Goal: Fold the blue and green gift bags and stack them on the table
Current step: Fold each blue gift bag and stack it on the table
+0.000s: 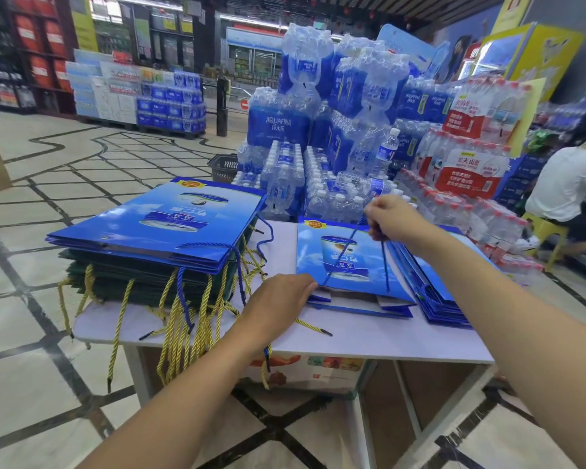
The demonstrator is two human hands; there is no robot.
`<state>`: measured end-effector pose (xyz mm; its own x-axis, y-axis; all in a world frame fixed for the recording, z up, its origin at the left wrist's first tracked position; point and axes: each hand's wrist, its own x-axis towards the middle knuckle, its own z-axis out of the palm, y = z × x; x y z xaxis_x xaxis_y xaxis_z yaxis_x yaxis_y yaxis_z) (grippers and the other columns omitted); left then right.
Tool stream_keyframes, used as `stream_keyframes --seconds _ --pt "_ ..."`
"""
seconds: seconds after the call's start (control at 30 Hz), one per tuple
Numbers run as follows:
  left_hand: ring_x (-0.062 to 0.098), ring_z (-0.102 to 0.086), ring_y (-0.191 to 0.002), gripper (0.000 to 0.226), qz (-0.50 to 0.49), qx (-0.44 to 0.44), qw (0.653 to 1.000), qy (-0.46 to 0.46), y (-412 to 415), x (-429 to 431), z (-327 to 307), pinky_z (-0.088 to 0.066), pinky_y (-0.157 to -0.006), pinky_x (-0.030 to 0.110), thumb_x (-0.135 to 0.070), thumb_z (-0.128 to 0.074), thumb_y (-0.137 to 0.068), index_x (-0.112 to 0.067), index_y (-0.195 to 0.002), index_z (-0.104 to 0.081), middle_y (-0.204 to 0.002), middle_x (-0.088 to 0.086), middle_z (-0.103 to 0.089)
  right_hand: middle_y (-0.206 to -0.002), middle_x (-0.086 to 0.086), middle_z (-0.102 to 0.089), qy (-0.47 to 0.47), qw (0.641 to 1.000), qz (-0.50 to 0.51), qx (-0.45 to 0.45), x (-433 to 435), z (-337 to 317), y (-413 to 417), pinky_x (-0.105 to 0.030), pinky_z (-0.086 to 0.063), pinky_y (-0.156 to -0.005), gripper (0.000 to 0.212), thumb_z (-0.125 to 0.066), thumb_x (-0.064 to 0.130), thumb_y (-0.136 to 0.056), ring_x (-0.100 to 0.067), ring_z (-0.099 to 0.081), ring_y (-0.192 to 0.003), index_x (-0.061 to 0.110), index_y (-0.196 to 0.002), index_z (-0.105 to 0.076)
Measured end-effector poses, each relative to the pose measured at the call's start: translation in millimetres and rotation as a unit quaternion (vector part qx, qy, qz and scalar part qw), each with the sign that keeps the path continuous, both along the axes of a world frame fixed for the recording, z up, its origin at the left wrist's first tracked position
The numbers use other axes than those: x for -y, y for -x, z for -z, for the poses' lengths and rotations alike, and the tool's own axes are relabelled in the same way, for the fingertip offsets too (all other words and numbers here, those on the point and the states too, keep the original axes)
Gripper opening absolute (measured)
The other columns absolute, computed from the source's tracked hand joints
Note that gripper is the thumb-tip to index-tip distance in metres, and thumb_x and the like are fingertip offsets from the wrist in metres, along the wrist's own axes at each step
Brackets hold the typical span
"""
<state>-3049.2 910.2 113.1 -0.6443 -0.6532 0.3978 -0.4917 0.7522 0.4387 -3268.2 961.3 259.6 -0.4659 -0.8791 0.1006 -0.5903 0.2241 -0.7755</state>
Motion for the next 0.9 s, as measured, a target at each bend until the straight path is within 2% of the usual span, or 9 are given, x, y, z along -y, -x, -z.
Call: stream_keyframes --seconds 0.1,0.2,0.27,0.33,0.4,0.5,0.6,0.73,0.9 --pt "0.022 -0.065 -0.088 0.019 0.024 -0.01 1.0 -0.002 -2 -3 -2 -0.053 -0.072 0.038 -0.035 -0.05 -0.104 -0.023 -0.106 -0.065 -0.095 -0.003 -0.071 -0.073 -0.005 -0.054 0.005 1.0 -0.012 0.026 9 -10 2 -0.033 -0.059 -0.067 0.02 -0.055 0.021 -0.106 -0.015 -0.056 -0.06 0.013 -0.089 -0.059" --pt "0.013 -0.057 -0.115 0.033 0.059 0.004 0.998 0.011 -4 -5 -4 -0.052 -0.09 0.034 -0.044 -0.054 -0.1 -0.031 -0.13 -0.056 -0.128 -0.01 -0.062 -0.072 -0.006 -0.054 -0.043 0.998 -0.05 -0.025 20 3 -1 -0.035 -0.06 -0.065 0.022 -0.058 0.027 -0.104 -0.017 -0.055 -0.057 0.01 -0.09 -0.064" --pt "0.015 -0.04 -0.141 0.05 0.099 0.057 0.992 0.049 -2 -4 -4 -0.04 -0.112 0.036 -0.052 -0.047 -0.102 -0.04 -0.15 -0.041 -0.155 -0.006 -0.045 -0.068 -0.008 -0.054 -0.078 0.99 -0.07 -0.093 28 16 -4 -0.032 -0.057 -0.057 0.032 -0.055 0.034 -0.105 -0.02 -0.056 -0.055 0.008 -0.092 -0.068" --pt "0.019 -0.02 -0.155 0.057 0.133 0.137 0.979 0.077 3 0 -2 -0.025 -0.124 0.04 -0.061 -0.033 -0.104 -0.05 -0.159 -0.02 -0.169 0.0 -0.024 -0.061 -0.005 -0.054 -0.11 0.973 -0.08 -0.187 36 31 -7 -0.033 -0.055 -0.056 0.043 -0.05 0.042 -0.105 -0.022 -0.056 -0.056 0.009 -0.087 -0.071" --pt "0.019 -0.007 -0.159 0.056 0.143 0.192 0.969 0.066 7 3 2 -0.016 -0.128 0.043 -0.066 -0.023 -0.104 -0.057 -0.158 -0.01 -0.173 0.0 -0.011 -0.062 -0.003 -0.061 -0.127 0.949 -0.073 -0.279 46 48 -8 -0.035 -0.048 -0.059 0.05 -0.047 0.046 -0.105 -0.025 -0.059 -0.062 0.013 -0.073 -0.067" --pt "0.017 -0.005 -0.159 0.054 0.148 0.204 0.967 0.041 8 4 5 -0.019 -0.127 0.045 -0.072 -0.017 -0.1 -0.064 -0.154 -0.012 -0.172 -0.003 -0.013 -0.073 -0.004 -0.061 -0.13 0.918 -0.027 -0.374 65 76 0 -0.035 -0.04 -0.062 0.051 -0.039 0.045 -0.104 -0.031 -0.059 -0.077 0.016 -0.064 -0.05" --pt "0.015 -0.007 -0.158 0.05 0.143 0.199 0.969 0.022 7 2 1 -0.021 -0.126 0.044 -0.069 -0.024 -0.103 -0.064 -0.152 -0.021 -0.171 -0.005 -0.017 -0.074 -0.002 -0.054 -0.121 0.916 0.019 -0.381 83 96 12 -0.035 -0.035 -0.065 0.051 -0.032 0.045 -0.104 -0.033 -0.058 -0.082 0.018 -0.066 -0.051" --pt "0.013 -0.009 -0.158 0.047 0.141 0.189 0.972 0.009 7 3 0 -0.021 -0.126 0.041 -0.066 -0.03 -0.104 -0.062 -0.15 -0.032 -0.171 -0.009 -0.019 -0.099 -0.008 -0.068 -0.13 0.904 0.044 -0.406 99 118 23 -0.036 -0.038 -0.07 0.054 -0.03 0.048 -0.106 -0.033 -0.062 -0.093 0.014 -0.093 -0.071" --pt "0.013 -0.01 -0.158 0.047 0.142 0.188 0.972 0.012 8 8 7 -0.023 -0.125 0.043 -0.066 -0.028 -0.104 -0.063 -0.151 -0.029 -0.171 -0.009 -0.02 -0.103 -0.01 -0.069 -0.139 0.901 0.041 -0.409 102 126 24 -0.035 -0.038 -0.07 0.054 -0.03 0.049 -0.105 -0.034 -0.062 -0.095 0.016 -0.092 -0.071"
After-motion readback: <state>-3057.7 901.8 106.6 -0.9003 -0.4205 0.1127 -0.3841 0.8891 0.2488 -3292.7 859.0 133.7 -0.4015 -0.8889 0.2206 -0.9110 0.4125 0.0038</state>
